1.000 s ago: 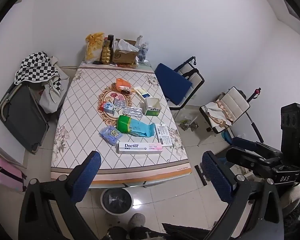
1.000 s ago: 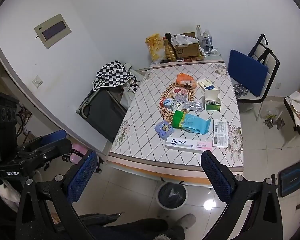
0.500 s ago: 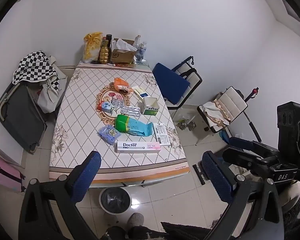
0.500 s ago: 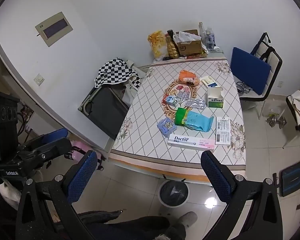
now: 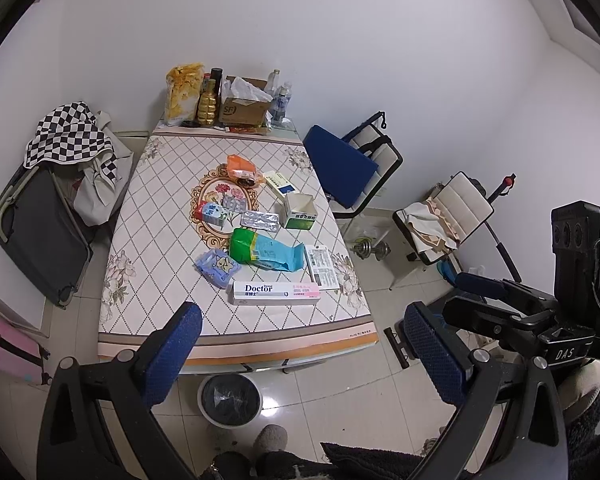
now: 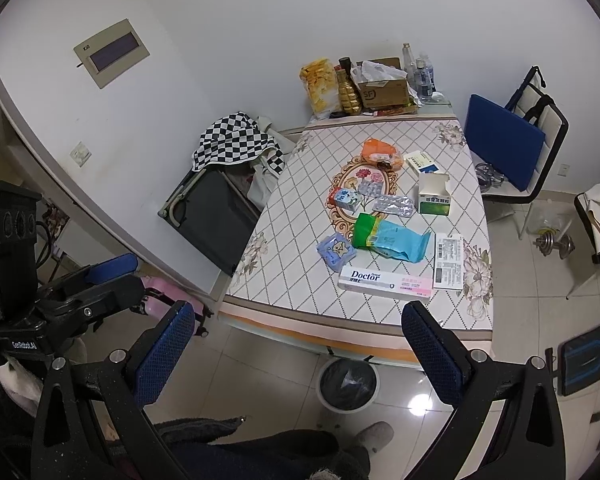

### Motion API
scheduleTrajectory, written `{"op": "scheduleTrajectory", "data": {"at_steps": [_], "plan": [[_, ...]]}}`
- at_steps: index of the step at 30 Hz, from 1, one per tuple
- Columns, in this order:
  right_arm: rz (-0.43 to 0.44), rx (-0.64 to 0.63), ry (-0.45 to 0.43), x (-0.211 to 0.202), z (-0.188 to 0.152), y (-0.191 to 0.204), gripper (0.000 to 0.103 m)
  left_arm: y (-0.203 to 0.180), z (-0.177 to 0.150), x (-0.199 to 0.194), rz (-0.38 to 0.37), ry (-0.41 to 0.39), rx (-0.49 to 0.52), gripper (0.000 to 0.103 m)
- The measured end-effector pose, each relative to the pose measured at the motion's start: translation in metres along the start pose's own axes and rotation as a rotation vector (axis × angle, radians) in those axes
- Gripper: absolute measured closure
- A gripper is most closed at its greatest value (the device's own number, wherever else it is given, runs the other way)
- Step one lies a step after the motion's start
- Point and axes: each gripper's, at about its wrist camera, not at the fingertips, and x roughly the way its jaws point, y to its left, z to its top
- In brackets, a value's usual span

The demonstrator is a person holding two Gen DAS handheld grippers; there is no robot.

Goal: Collect trash

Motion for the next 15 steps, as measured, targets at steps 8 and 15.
{"op": "scheduleTrajectory", "data": {"at_steps": [8, 15], "plan": [[0.002, 0.003, -0.002, -0.0013, -0.0006, 0.0009, 0.0, 0.0001, -0.0008, -0.0012, -0.008, 0.0, 0.002, 0.0], [0.003, 0.009, 0.001, -0.0012, -0.0008, -0.0003, 0.0, 0.0013, -0.0013, -0.0015, -0.014, 0.006, 0.008, 0.0]]}}
